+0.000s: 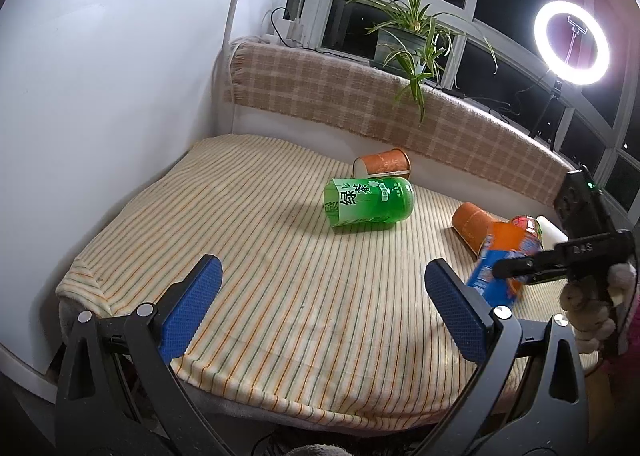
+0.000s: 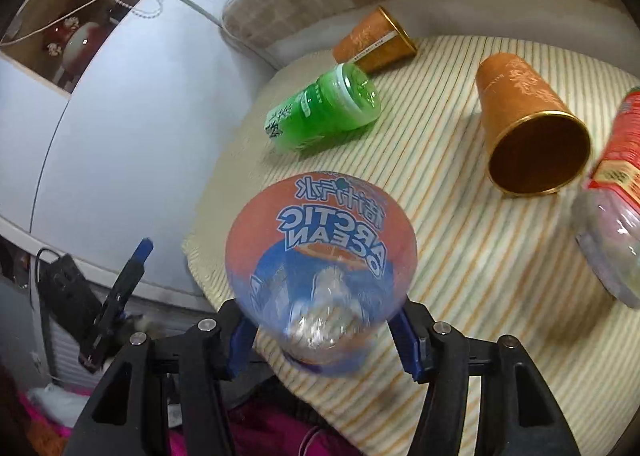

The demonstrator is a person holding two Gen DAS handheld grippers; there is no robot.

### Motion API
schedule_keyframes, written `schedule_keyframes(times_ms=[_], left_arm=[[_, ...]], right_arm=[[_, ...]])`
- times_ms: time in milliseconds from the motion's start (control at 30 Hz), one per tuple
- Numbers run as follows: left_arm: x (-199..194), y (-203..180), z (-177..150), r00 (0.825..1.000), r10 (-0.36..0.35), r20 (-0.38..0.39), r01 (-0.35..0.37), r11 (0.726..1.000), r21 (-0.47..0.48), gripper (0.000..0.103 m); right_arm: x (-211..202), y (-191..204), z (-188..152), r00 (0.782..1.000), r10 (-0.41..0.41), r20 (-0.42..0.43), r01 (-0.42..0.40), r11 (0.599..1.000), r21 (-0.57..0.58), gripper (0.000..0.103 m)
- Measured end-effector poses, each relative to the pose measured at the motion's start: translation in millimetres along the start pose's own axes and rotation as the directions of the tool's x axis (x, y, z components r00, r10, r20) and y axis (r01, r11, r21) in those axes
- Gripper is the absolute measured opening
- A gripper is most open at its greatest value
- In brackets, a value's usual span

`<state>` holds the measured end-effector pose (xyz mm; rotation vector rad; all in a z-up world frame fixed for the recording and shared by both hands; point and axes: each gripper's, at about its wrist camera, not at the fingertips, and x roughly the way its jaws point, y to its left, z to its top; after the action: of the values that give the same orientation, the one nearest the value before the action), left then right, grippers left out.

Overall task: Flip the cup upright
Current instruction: 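Lower the bottle onto the table with the right gripper, standing it upright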

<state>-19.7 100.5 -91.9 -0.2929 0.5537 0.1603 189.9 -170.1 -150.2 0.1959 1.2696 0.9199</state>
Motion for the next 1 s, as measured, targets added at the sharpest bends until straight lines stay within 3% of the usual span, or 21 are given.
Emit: schedule_keyframes(times_ms=[433,567,633,800,900,1000], left_arm=[[12,-3,0,0.999,-0.023,-0.033,0.023,1.0,-0.001,0.103],[21,-8,2,0.996,-0.061,-0.07,0.061,0.998,0.003,0.103],[26,-12,5,0.992,-0.091,-0.092,0.092,0.996,0.0,0.103],[48,-19,16,0.948,-0.251,-0.198,0.24,0.968,-0.077,0.103],[65,-33,20,0.923,-0.292,-0.251,0.279,0.956,-0.086,0.103],[82,-49,20,0.898,-0.328,-0.295,0.31,0.945,-0.106,0.103]], right_arm=[[21,-11,15,0.995,-0.096,0.019,0.095,0.994,0.052,0.069],[16,-8,10,0.993,-0.106,0.051,0.104,0.994,0.041,0.082],[7,-6,6,0.99,-0.113,0.081,0.11,0.993,0.042,0.084],[-33,5,-24,0.965,-0.149,0.215,0.144,0.989,0.04,0.085],[-58,11,-52,0.931,-0.213,0.297,0.21,0.977,0.041,0.086],[-84,14,-81,0.882,-0.29,0.37,0.285,0.956,0.071,0.089]])
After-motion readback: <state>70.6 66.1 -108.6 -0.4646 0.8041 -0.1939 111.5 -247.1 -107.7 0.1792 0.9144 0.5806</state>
